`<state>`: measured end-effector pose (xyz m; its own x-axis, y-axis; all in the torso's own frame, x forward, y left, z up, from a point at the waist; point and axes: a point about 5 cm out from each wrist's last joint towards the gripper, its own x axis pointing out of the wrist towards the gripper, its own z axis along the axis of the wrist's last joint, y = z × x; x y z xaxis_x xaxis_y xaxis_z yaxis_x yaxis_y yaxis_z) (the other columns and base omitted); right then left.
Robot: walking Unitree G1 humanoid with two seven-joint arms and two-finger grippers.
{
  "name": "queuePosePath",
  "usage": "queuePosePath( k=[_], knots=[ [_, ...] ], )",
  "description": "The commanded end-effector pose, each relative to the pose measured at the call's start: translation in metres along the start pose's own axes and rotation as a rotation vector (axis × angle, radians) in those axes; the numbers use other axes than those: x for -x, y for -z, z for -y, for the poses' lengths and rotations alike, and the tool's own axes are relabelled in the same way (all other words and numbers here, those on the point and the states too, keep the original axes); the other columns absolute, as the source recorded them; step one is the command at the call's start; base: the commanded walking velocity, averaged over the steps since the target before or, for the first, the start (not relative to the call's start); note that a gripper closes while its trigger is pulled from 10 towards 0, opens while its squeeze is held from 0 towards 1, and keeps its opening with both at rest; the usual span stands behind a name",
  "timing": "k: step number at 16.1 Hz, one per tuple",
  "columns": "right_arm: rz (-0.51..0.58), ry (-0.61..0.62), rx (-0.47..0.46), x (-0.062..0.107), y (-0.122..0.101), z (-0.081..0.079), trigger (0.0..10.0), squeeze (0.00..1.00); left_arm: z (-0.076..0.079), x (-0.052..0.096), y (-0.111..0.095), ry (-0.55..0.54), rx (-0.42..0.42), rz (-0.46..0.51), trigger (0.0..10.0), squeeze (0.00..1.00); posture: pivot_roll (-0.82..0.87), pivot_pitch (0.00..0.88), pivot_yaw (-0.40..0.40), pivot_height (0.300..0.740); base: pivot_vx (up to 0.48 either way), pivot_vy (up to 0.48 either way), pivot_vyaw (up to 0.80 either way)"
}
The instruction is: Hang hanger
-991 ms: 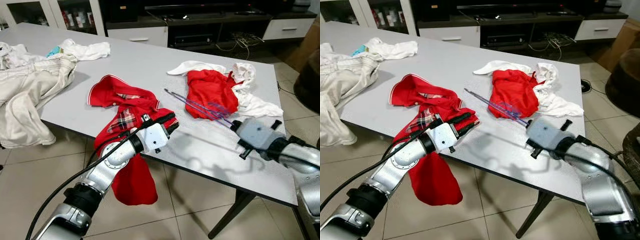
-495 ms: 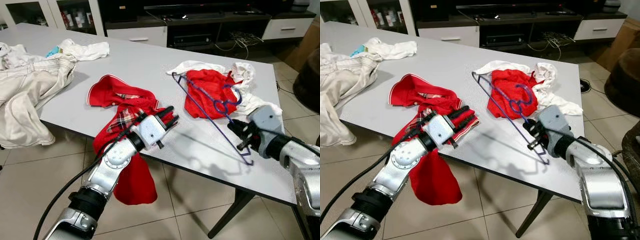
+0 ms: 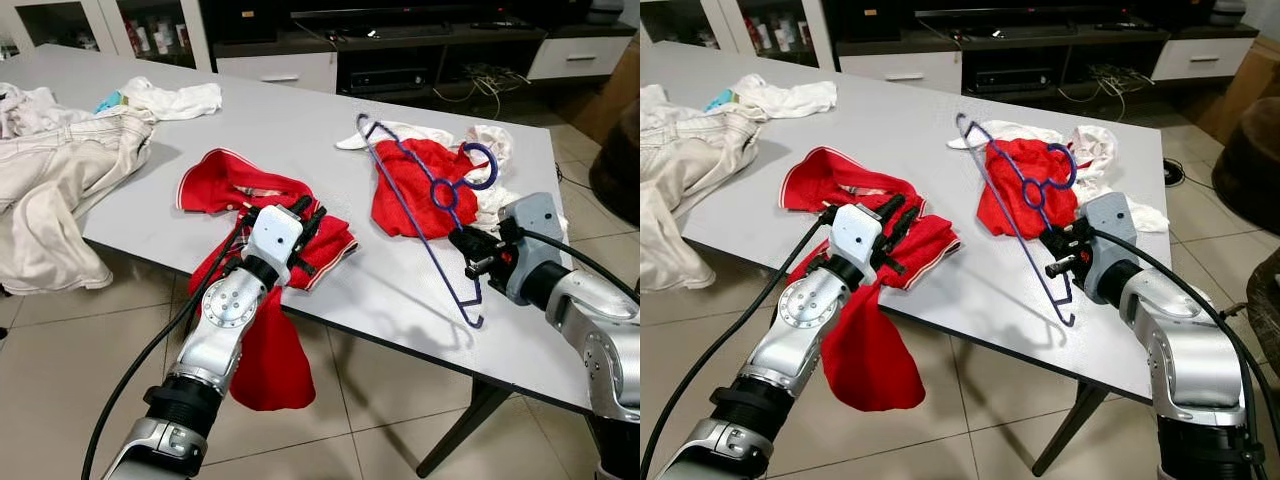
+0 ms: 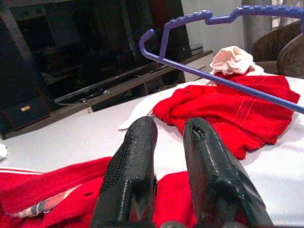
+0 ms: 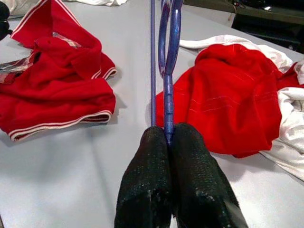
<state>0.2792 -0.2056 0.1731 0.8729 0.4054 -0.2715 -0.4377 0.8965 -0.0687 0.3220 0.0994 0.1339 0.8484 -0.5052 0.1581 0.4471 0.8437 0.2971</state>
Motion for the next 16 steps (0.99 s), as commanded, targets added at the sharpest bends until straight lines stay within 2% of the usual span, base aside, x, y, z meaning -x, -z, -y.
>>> queuePosePath(
  k=[1, 14, 15, 16],
  knots=[
    [0.026, 0.003, 0.005, 0.001, -0.008, 0.0, 10.0, 0.0, -0.002, 0.002, 0.004, -0.016, 0.013, -0.02, 10.0, 0.0, -0.13, 0.0, 0.021, 0.74, 0.0, 0.0, 0.0],
    [0.026, 0.003, 0.005, 0.001, -0.008, 0.0, 10.0, 0.0, -0.002, 0.002, 0.004, -0.016, 0.013, -0.02, 10.0, 0.0, -0.13, 0.0, 0.021, 0.74, 0.0, 0.0, 0.0],
    [0.06, 0.003, 0.009, -0.004, -0.011, -0.011, 10.0, 0.0, -0.013, 0.001, 0.018, -0.131, 0.122, -0.152, 10.0, 0.0, -0.12, 0.0, 0.024, 0.74, 0.0, 0.0, 0.0],
    [0.082, 0.011, 0.038, -0.008, -0.011, -0.017, 10.0, 0.0, -0.018, 0.002, 0.027, -0.196, 0.197, -0.231, 10.0, 0.0, -0.12, 0.0, 0.025, 0.74, 0.0, 0.0, 0.0]
  ],
)
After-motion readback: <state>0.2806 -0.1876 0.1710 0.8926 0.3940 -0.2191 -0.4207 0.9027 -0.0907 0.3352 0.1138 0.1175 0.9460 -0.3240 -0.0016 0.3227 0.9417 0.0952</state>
